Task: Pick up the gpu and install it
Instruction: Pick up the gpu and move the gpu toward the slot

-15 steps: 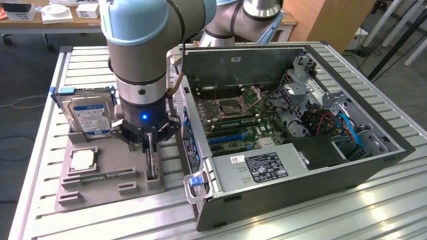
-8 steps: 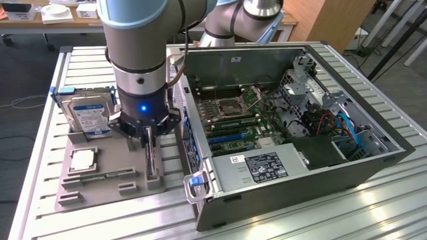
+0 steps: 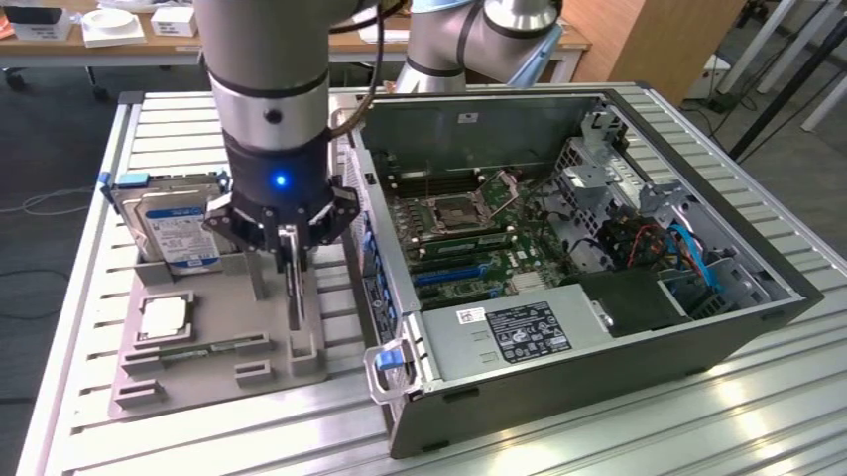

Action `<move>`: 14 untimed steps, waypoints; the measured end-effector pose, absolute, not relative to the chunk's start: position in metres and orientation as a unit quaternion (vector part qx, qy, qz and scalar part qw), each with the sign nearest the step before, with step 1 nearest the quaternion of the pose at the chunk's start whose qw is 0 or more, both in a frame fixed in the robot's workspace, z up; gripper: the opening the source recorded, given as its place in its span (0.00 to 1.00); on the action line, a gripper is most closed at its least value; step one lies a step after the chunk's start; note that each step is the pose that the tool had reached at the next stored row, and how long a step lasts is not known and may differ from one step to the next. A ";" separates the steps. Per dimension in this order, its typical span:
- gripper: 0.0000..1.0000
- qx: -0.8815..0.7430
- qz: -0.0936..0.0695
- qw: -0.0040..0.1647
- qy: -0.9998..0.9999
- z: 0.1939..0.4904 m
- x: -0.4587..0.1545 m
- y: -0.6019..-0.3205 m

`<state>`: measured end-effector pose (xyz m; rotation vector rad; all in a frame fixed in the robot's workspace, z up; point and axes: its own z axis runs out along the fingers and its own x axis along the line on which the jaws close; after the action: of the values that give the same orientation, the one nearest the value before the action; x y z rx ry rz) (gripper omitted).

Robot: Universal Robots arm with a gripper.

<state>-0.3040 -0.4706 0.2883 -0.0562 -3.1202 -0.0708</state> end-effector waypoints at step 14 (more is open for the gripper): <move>0.27 -0.016 -0.025 0.011 -0.999 0.352 -0.297 -0.471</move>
<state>-0.2973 -0.4706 0.3518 -0.0489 -3.1175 -0.0791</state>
